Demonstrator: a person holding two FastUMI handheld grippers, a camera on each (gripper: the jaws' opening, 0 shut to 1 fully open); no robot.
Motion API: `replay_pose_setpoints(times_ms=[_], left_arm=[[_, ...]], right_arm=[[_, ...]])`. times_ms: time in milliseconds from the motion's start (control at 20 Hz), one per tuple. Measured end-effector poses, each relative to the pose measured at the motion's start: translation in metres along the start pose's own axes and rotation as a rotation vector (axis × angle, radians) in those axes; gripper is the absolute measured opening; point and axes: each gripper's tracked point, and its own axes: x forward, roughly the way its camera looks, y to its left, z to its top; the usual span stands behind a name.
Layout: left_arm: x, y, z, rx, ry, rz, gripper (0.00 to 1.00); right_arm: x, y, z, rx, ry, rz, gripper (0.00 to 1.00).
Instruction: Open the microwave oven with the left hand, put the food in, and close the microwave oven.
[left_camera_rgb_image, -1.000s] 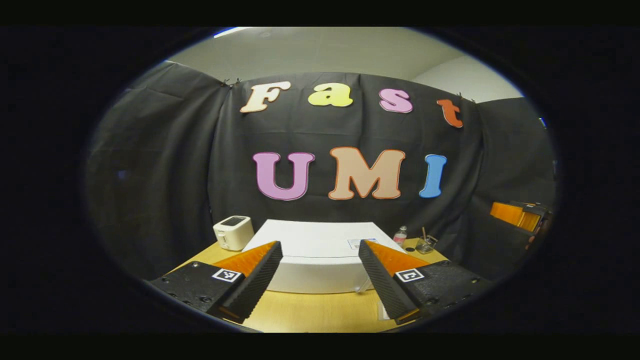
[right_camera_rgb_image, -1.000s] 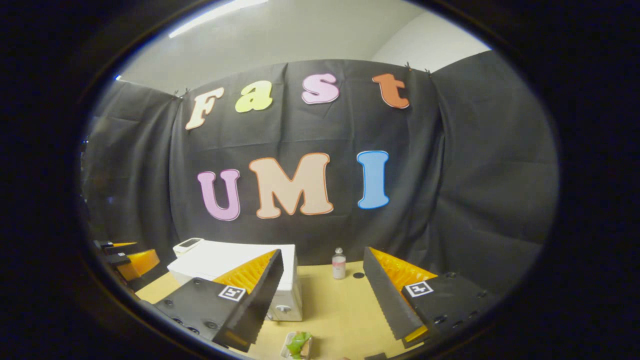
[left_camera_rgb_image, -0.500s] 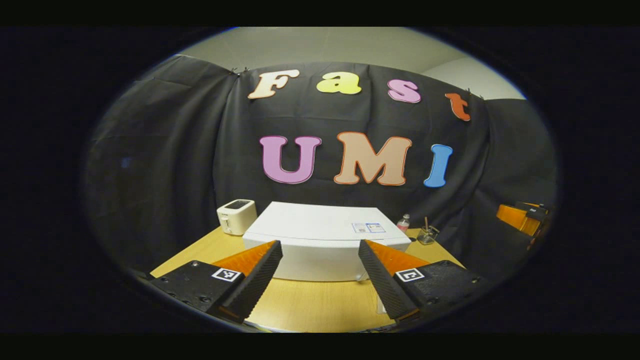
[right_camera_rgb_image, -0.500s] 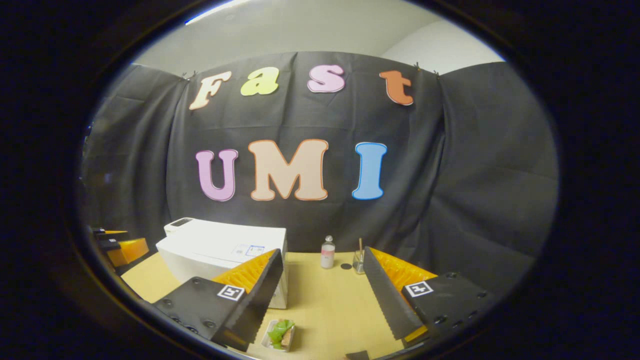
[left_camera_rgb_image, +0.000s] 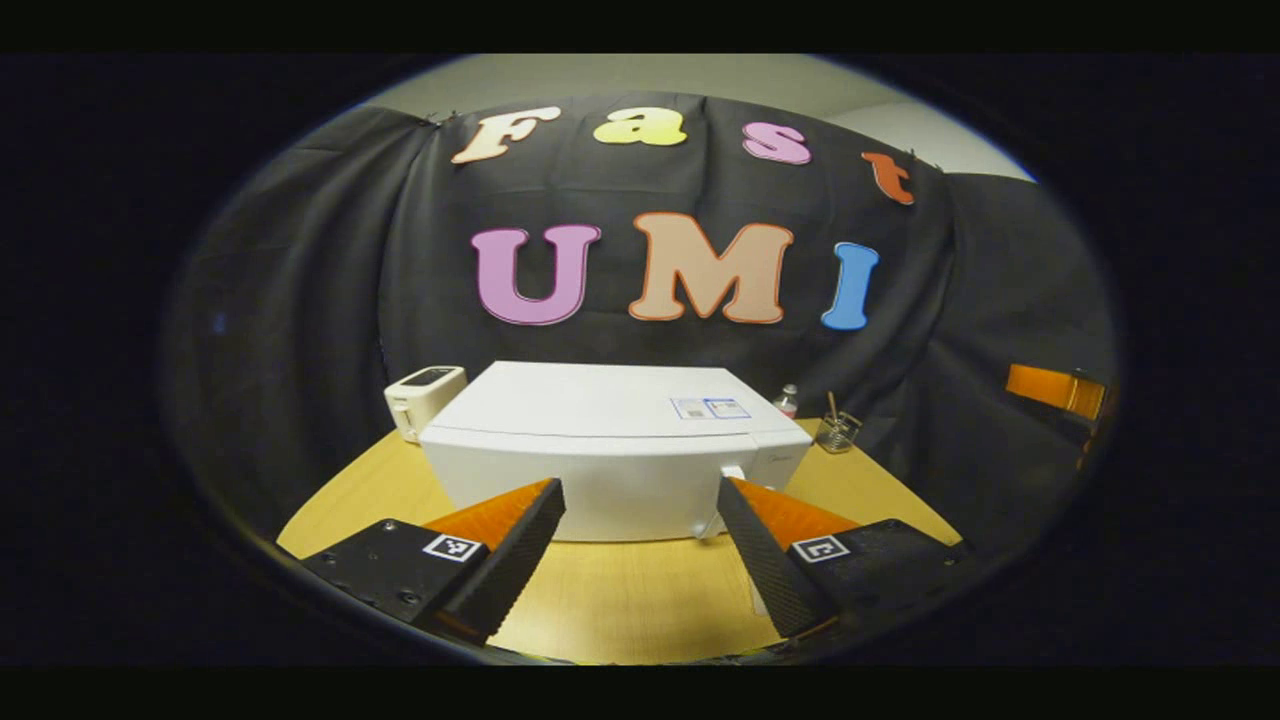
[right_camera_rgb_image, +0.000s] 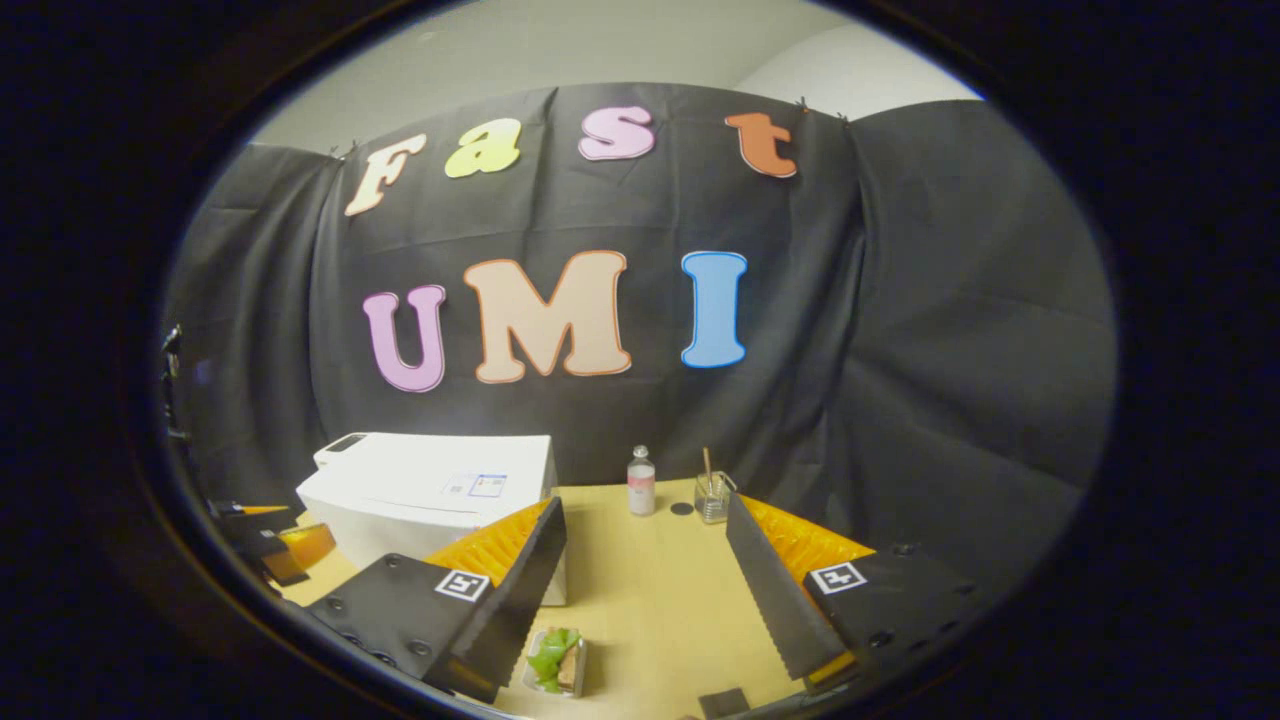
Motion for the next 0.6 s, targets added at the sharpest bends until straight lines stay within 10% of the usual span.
replay_pose_setpoints(times_ms=[600], left_arm=[[0.073,-0.052,-0.090,-0.034,0.246,-0.111,0.96]], right_arm=[[0.010,-0.015,-0.042,-0.007,0.088,-0.056,0.93]])
